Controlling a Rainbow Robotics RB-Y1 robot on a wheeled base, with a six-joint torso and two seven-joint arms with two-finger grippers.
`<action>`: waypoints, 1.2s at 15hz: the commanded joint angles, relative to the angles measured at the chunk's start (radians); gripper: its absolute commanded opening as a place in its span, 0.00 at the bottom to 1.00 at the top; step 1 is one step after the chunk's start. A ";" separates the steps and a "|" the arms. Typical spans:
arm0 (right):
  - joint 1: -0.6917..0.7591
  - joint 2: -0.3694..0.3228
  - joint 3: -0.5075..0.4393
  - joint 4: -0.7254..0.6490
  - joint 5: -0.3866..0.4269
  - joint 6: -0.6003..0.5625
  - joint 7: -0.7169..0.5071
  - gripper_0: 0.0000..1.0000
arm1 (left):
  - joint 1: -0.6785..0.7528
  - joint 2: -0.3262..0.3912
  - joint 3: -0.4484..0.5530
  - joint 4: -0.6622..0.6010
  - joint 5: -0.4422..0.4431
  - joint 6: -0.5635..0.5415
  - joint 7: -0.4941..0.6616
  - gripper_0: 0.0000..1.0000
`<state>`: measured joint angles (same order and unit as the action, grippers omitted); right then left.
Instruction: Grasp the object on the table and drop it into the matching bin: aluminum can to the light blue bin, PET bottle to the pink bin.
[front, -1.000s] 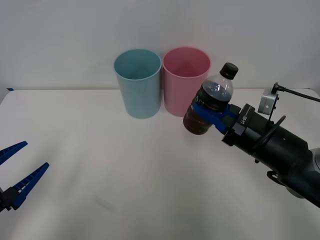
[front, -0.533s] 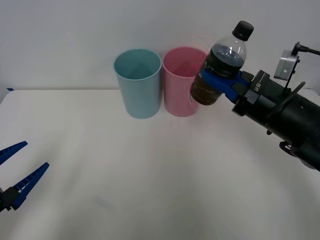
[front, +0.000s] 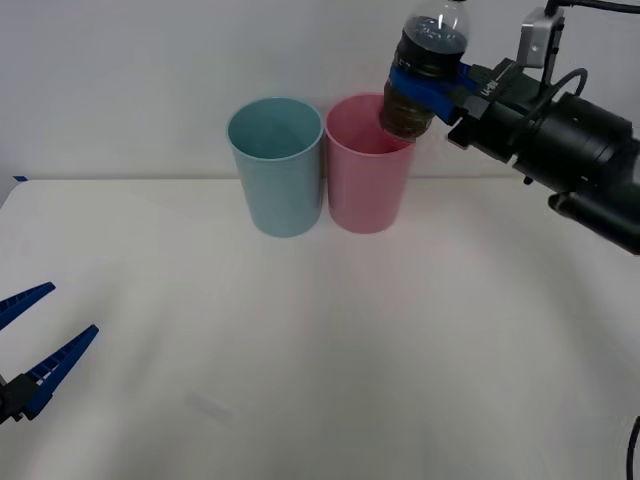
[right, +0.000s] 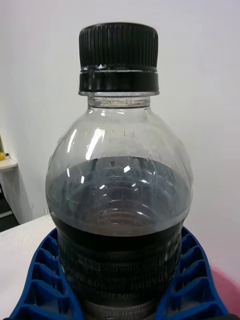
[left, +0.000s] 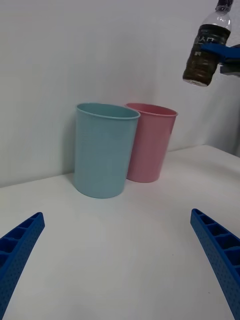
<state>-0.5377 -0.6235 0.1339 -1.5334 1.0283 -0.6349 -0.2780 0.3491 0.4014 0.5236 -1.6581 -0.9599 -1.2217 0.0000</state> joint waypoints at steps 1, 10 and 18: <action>-0.094 0.033 0.016 0.125 0.056 -0.002 0.008 0.00 | 0.000 0.000 0.000 0.000 0.000 0.000 0.000 1.00; -0.263 0.128 0.016 0.391 0.203 0.006 0.031 0.00 | 0.000 0.000 0.000 0.000 0.000 0.000 0.000 1.00; -0.260 0.146 0.016 0.391 0.225 0.029 0.045 1.00 | 0.000 0.000 0.000 0.000 0.000 0.000 0.000 1.00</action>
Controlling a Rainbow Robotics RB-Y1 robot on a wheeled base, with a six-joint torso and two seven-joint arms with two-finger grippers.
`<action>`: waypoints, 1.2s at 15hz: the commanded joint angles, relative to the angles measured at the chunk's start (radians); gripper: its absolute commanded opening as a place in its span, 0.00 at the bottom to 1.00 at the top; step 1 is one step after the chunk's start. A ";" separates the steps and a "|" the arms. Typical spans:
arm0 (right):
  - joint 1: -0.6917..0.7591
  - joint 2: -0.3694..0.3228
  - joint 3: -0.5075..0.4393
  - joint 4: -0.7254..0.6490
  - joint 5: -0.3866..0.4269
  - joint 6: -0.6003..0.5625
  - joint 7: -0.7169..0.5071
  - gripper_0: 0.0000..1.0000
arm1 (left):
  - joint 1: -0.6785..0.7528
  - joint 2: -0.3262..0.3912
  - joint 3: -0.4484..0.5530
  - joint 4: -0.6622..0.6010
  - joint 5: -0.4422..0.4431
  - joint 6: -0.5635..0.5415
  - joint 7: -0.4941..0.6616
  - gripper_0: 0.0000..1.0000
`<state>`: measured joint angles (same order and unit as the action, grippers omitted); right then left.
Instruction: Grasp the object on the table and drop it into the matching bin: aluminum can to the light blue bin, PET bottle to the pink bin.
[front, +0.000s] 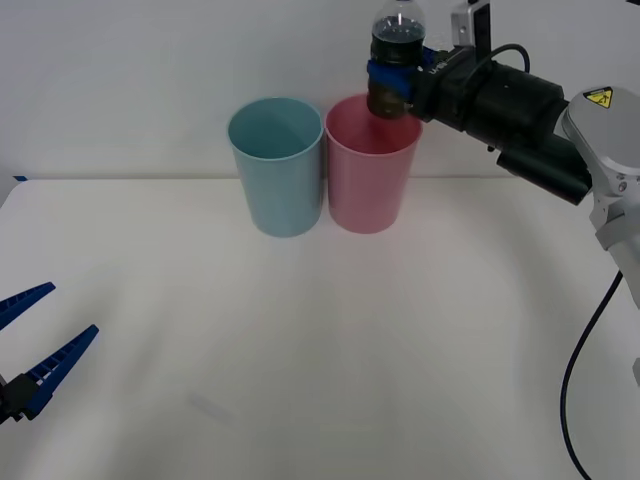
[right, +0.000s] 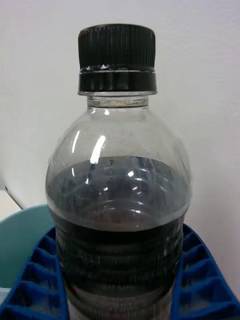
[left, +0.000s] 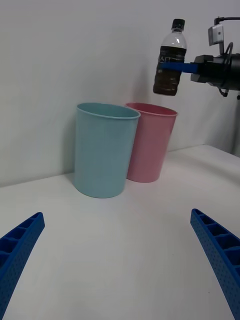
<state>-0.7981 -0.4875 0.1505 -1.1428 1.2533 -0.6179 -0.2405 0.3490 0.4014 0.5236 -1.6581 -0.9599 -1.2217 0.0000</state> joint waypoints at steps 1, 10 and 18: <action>0.000 0.017 0.000 0.000 0.000 0.018 0.017 1.00 | 0.000 0.000 0.000 0.000 0.000 0.000 0.000 1.00; 0.017 0.027 0.000 -0.025 -0.041 0.009 0.046 1.00 | 0.000 0.000 0.000 0.000 0.000 0.000 0.000 1.00; 0.221 -0.062 -0.068 -0.210 -0.193 -0.140 0.059 1.00 | 0.000 0.000 0.000 0.000 0.000 0.000 0.000 1.00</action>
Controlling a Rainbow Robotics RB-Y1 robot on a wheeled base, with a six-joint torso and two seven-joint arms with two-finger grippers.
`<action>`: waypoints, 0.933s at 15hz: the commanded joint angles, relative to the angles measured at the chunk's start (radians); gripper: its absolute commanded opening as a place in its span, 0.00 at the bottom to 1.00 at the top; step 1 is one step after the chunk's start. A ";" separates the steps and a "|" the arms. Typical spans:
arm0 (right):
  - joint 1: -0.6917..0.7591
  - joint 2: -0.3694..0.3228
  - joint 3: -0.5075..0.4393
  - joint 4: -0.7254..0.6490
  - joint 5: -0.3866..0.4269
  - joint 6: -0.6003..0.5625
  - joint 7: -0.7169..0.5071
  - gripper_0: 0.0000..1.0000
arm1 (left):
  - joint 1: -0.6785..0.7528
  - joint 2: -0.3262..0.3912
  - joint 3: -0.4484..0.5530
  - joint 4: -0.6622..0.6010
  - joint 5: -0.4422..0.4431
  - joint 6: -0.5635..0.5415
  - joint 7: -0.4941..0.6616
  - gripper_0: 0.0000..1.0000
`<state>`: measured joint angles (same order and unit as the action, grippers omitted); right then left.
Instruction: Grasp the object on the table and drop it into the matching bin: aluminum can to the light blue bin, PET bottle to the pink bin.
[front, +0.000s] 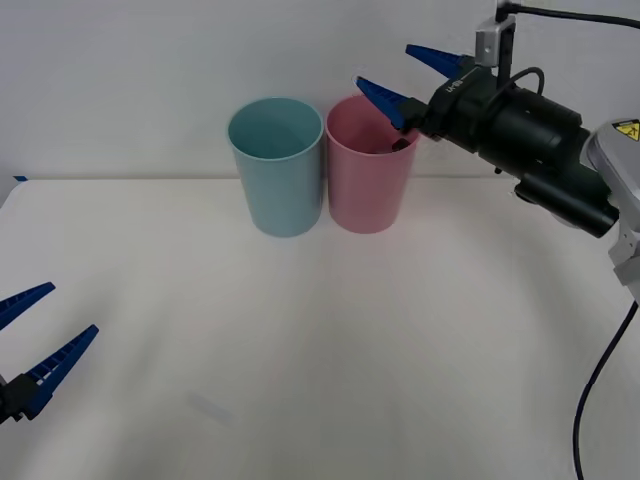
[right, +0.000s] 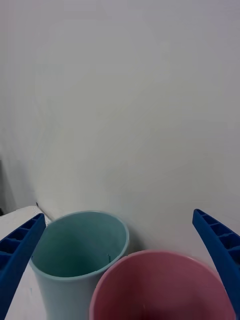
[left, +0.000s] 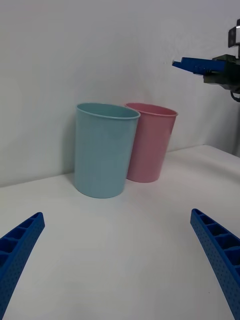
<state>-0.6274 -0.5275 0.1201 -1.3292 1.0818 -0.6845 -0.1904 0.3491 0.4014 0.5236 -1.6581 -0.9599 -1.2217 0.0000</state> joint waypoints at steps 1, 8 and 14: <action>0.077 -0.029 -0.054 -0.034 -0.033 -0.107 0.016 1.00 | 0.000 0.000 0.000 0.000 0.000 0.000 0.000 1.00; 0.325 -0.143 -0.099 -0.157 -0.169 -0.234 0.177 1.00 | 0.000 0.000 0.000 0.000 0.000 0.000 0.000 1.00; 0.540 -0.224 -0.140 -0.280 -0.229 -0.254 0.270 1.00 | 0.000 0.000 0.000 0.000 0.000 0.000 0.000 1.00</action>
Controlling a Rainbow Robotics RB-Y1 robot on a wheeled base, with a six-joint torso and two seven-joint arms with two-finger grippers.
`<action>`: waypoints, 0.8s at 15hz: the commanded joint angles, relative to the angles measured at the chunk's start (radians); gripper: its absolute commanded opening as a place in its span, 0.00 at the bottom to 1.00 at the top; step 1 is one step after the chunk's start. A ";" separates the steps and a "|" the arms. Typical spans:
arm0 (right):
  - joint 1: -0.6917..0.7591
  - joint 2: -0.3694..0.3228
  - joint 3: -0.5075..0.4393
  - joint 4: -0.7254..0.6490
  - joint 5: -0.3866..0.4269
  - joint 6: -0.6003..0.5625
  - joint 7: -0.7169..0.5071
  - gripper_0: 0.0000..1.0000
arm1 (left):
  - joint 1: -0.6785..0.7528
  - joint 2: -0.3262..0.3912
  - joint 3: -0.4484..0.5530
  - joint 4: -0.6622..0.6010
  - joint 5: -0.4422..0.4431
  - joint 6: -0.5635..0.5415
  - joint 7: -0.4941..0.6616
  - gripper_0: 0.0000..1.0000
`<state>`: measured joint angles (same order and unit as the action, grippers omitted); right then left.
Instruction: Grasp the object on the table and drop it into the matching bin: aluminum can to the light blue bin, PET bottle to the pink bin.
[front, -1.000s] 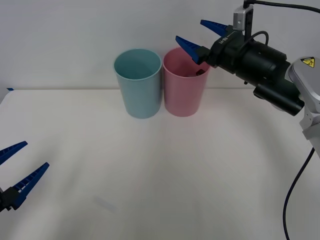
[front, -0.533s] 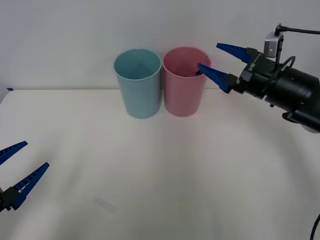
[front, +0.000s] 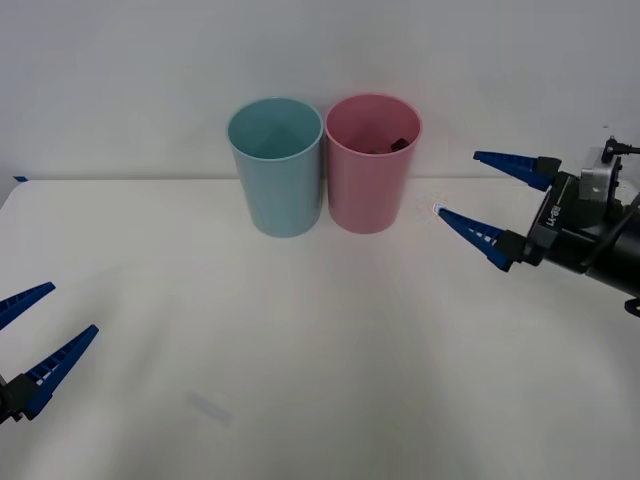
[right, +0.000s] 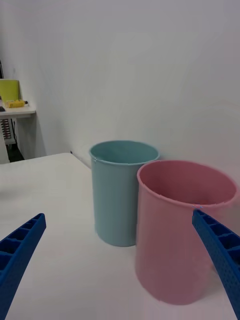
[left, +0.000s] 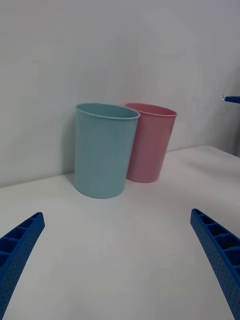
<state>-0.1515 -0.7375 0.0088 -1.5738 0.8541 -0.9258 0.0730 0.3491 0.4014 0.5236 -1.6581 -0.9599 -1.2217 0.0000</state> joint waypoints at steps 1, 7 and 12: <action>0.093 -0.019 -0.044 -0.052 0.002 -0.022 0.010 1.00 | 0.000 0.000 0.000 0.000 0.000 0.000 0.000 1.00; 0.259 -0.029 -0.191 -0.095 0.042 -0.169 0.031 1.00 | 0.000 0.000 0.000 0.000 0.000 0.000 0.000 1.00; 0.412 -0.029 -0.294 -0.178 0.066 -0.219 0.028 1.00 | 0.000 0.000 0.000 0.000 0.000 0.000 0.000 1.00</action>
<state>0.2358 -0.7672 -0.2740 -1.7347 0.9197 -1.1445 0.1018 0.3491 0.4014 0.5236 -1.6581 -0.9599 -1.2217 0.0000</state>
